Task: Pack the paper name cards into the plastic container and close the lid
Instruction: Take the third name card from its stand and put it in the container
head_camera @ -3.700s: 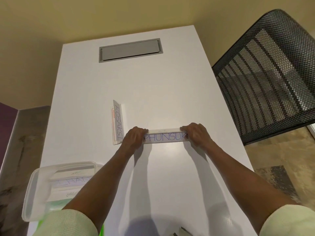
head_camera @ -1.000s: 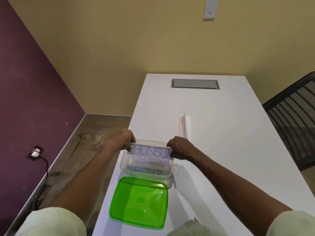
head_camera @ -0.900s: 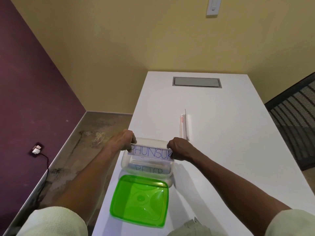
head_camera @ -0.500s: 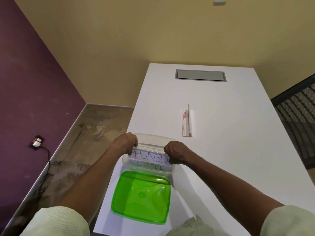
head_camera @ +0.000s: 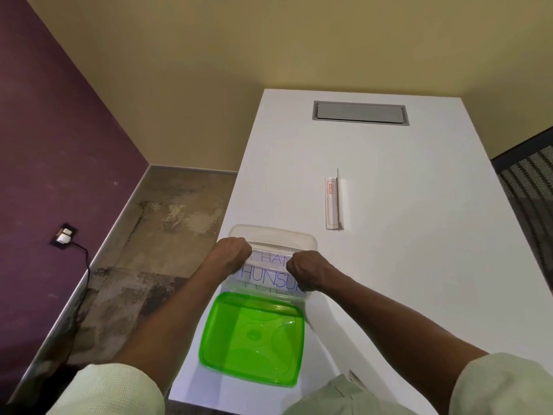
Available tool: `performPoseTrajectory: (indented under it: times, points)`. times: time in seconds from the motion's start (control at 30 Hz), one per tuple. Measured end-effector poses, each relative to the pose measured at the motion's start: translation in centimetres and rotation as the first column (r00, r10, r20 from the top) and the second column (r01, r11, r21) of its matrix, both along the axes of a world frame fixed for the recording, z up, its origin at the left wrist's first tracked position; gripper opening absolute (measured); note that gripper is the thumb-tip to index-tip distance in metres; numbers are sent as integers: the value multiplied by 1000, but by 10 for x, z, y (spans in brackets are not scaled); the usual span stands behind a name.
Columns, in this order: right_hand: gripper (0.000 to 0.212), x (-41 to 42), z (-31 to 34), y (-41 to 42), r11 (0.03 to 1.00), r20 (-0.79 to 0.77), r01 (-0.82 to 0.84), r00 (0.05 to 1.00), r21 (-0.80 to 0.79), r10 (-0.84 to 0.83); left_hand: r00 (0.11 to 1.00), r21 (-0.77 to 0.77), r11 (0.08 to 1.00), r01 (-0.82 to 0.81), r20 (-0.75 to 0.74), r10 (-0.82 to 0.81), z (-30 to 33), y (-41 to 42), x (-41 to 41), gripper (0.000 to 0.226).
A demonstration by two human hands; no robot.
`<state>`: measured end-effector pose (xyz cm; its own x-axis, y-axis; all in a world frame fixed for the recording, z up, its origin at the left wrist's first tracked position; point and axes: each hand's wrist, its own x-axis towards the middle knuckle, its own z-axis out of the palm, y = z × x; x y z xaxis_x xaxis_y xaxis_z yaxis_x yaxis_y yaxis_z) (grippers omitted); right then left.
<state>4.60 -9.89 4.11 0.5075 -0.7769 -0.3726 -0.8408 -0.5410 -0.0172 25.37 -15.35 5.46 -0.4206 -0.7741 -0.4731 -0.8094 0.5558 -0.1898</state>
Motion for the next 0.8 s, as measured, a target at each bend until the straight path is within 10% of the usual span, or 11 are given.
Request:
performPoseTrajectory:
  times: [0.8]
  points:
    - [24,8,-33,0,999,108,-23,994,-36,27,998,3,999,45,36,-45,-30,4,1,25]
